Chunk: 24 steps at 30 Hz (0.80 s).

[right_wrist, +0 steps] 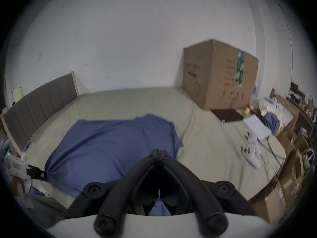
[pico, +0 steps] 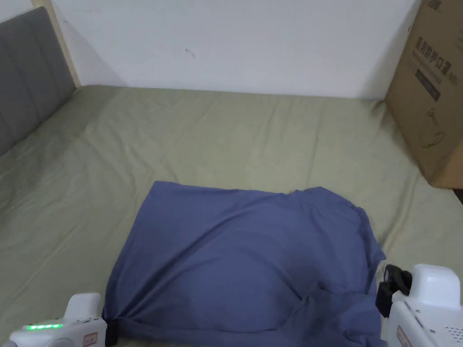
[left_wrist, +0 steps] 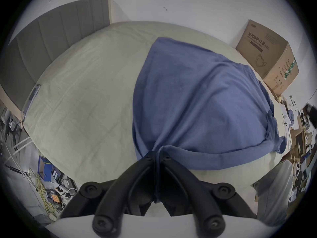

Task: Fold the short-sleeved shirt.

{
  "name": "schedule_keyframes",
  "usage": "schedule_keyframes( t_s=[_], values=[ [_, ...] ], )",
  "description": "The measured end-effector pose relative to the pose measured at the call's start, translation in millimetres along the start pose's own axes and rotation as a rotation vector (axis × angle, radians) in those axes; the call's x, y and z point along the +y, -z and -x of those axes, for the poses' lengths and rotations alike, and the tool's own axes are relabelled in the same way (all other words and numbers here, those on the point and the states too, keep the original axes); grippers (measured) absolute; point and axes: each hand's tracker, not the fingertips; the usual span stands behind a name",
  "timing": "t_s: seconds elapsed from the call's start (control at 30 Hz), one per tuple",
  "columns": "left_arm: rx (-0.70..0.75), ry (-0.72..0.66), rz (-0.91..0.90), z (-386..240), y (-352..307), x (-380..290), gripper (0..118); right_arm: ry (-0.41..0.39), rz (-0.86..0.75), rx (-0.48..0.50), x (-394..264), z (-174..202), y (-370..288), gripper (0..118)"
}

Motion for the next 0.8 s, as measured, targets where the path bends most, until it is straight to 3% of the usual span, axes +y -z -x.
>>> schedule_keyframes(
  t_s=[0.1,0.13,0.17,0.2,0.23,0.27,0.4,0.43,0.47,0.5,0.53,0.8],
  values=[
    [-0.019,-0.027,-0.047,0.7,-13.5,4.9,4,0.036,0.129,-0.016,-30.1,-11.2,14.2,2],
    [-0.028,-0.035,-0.053,0.6,-16.2,6.6,4,0.042,0.18,-0.019,-39.0,-13.6,20.1,17],
    [-0.03,-0.034,-0.06,0.2,-18.6,8.4,4,0.051,0.244,-0.013,-49.8,-16.0,27.5,53],
    [-0.031,-0.031,-0.065,-1.1,-19.9,9.8,4,0.055,0.313,-0.005,-62.1,-18.6,35.2,81],
    [-0.03,-0.028,-0.069,-2.4,-20.8,10.8,4,0.062,0.34,-0.005,-70.4,-19.9,39.8,96],
    [-0.029,-0.024,-0.072,-3.6,-21.3,11.8,4,0.05,0.358,-0.002,-81.0,-19.3,45.5,102],
    [-0.036,-0.021,-0.074,-5.1,-19.9,13.2,4,0.03,0.441,-0.002,-106.8,-17.5,59.3,96],
    [-0.036,-0.022,-0.072,-5.3,-19.7,13.4,4,0.026,0.449,0.006,-109.4,-16.2,60.6,82],
    [-0.037,-0.026,-0.073,-5.3,-19.7,13.5,4,0.032,0.434,0.012,-110.9,-16.3,60.4,41],
    [-0.039,-0.03,-0.073,-4.7,-19.4,14.3,4,0.032,0.426,0.019,-111.0,-16.1,59.6,8],
    [-0.041,-0.036,-0.073,-4.3,-19.5,15.0,4,0.027,0.423,0.021,-111.4,-15.9,60.2,2],
    [-0.071,-0.096,-0.128,-2.1,-26.4,48.2,4,0.043,0.251,0.055,-59.9,-13.8,45.7,2]
  ],
)
